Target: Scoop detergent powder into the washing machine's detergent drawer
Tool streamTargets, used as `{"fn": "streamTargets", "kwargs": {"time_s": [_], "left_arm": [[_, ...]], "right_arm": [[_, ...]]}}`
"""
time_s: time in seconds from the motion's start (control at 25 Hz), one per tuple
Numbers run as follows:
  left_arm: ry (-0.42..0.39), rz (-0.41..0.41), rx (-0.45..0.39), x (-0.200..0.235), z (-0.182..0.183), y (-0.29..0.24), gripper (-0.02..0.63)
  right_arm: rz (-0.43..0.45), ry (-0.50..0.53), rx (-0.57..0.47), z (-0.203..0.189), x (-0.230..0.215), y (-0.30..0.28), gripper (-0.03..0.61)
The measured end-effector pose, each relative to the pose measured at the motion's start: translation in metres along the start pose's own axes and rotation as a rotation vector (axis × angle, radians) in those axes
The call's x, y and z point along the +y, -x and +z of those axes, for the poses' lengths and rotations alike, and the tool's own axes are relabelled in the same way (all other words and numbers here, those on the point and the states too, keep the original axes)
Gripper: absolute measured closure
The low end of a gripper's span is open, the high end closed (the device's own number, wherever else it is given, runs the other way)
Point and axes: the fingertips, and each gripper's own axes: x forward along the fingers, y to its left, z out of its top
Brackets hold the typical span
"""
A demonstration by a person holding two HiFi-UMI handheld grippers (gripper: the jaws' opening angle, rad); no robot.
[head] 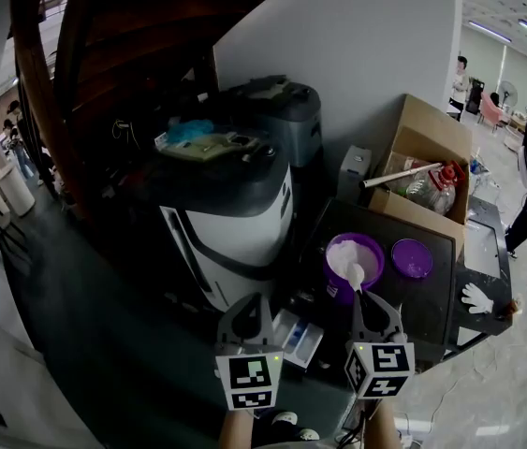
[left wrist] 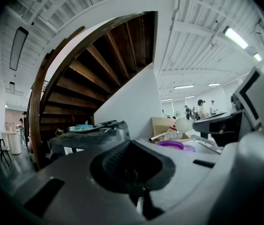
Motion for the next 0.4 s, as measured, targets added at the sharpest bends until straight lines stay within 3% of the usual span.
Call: {"fn": "streamTargets", "kwargs": {"time_s": [0.4], "left_arm": [[-0.013, -0.012, -0.006, 0.0017, -0.0001, 0.0017, 0.611]], "right_arm": [[-0.016, 0.017, -0.013, 0.0038, 0.0016, 0.0038, 0.557]]}}
